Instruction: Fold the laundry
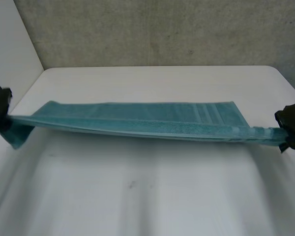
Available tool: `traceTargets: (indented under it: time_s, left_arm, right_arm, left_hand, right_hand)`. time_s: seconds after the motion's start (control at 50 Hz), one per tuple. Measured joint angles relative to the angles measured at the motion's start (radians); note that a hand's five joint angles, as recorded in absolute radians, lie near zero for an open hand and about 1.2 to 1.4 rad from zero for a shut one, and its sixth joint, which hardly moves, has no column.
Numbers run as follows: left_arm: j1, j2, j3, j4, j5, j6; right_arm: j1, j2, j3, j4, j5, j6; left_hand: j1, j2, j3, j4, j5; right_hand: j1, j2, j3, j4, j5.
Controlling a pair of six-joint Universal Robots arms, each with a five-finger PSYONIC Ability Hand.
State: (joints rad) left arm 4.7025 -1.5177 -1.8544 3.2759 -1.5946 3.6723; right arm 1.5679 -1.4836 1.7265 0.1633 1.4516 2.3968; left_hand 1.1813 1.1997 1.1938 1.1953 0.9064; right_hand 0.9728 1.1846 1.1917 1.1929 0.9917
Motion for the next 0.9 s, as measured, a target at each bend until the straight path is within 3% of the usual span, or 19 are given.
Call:
traceTargets:
  time_s: [0.14, 0.24, 0.42, 0.52, 0.64, 0.74, 0.82, 0.9]
  left_arm:
    - [0.052, 0.094, 0.057, -0.169, 0.126, 0.047]
    - [0.067, 0.063, 0.067, -0.213, 0.149, 0.072]
    - [0.065, -0.279, 0.173, -0.246, 0.136, 0.156]
    - [0.023, -0.444, 0.369, -0.233, 0.113, 0.161]
    - [-0.029, -0.509, 0.644, -0.146, 0.102, 0.122]
    - [-0.059, -0.469, 0.836, 0.088, 0.099, 0.031]
    - [-0.066, -0.416, 0.874, 0.253, 0.094, -0.031]
    - [-0.068, -0.387, 0.843, 0.315, 0.090, -0.061]
  right_arm:
    - [0.005, -0.079, -0.064, 0.247, -0.003, -0.181]
    - [0.011, -0.068, -0.067, 0.280, -0.001, -0.215]
    - [0.060, 0.208, -0.161, 0.243, 0.043, -0.217]
    - [0.122, 0.323, -0.365, 0.161, 0.131, -0.162]
    - [0.173, 0.378, -0.721, 0.052, 0.224, -0.082]
    - [0.185, 0.361, -0.966, -0.128, 0.250, 0.007]
    - [0.184, 0.293, -0.959, -0.245, 0.248, 0.053]
    - [0.181, 0.231, -0.859, -0.293, 0.238, 0.070]
  left_hand:
    - [0.000, 0.000, 0.000, 0.000, 0.000]
    - [0.000, 0.001, 0.000, 0.000, 0.000]
    - [0.000, 0.001, 0.001, 0.000, 0.019]
    - [0.000, 0.001, 0.001, 0.000, 0.019]
    - [0.000, 0.001, 0.002, 0.001, 0.019]
    - [0.000, 0.002, 0.002, 0.001, 0.019]
    - [0.000, 0.002, 0.002, 0.001, 0.019]
    - [0.000, 0.002, 0.002, 0.001, 0.039]
  right_hand:
    - [0.000, 0.000, 0.000, 0.000, 0.000]
    - [0.000, 0.000, 0.000, 0.000, 0.000]
    - [0.000, 0.000, 0.000, 0.000, 0.001]
    - [0.000, 0.000, 0.000, 0.000, 0.001]
    - [0.000, 0.000, 0.000, 0.000, 0.001]
    - [0.000, 0.001, 0.000, 0.000, 0.001]
    - [0.000, 0.001, 0.000, 0.000, 0.006]
    - [0.000, 0.001, 0.000, 0.000, 0.008]
